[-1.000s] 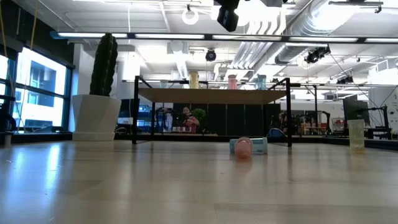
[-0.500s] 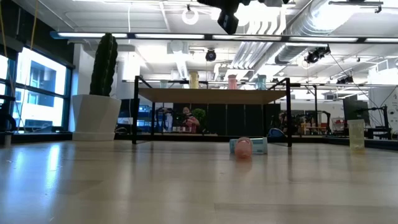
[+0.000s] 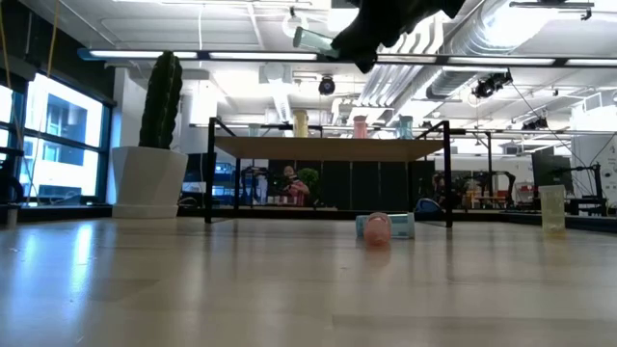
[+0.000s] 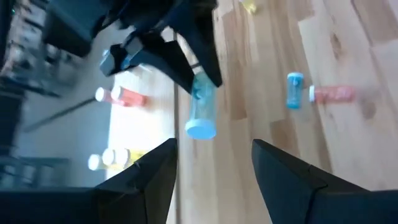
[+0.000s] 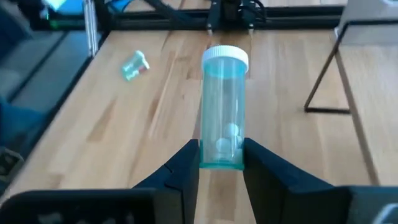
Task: Pick and place medicine bottles onto shelf by color
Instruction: Adjust the light blue pill bottle on the shelf
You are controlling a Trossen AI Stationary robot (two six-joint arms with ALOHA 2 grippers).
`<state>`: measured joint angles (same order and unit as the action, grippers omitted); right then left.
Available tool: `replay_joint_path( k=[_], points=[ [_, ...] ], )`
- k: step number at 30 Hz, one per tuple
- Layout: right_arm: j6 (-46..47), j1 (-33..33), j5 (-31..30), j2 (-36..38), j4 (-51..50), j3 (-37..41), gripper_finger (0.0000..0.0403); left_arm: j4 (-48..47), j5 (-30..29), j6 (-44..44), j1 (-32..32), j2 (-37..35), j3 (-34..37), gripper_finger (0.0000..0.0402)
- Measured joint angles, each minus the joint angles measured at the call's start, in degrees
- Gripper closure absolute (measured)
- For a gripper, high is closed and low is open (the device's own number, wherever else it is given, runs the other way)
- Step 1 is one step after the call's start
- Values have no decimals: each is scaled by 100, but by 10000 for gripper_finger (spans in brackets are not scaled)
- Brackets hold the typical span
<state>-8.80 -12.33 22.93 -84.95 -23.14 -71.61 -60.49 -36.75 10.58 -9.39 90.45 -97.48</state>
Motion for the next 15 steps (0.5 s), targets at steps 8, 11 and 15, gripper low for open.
replay_joint_path(
  k=[8, 11, 15],
  points=[
    [-914, 230, 25, 86, 110, 0, 304, 33, 1565, -431, 913, -56, 3, 204],
    [-968, 296, 2, 251, 129, 0, 304, 108, 2154, -427, 1168, -56, 3, 204],
    [-910, 307, -34, 629, 102, 0, 304, 474, 2774, -164, 1397, -56, 3, 204]
  ],
)
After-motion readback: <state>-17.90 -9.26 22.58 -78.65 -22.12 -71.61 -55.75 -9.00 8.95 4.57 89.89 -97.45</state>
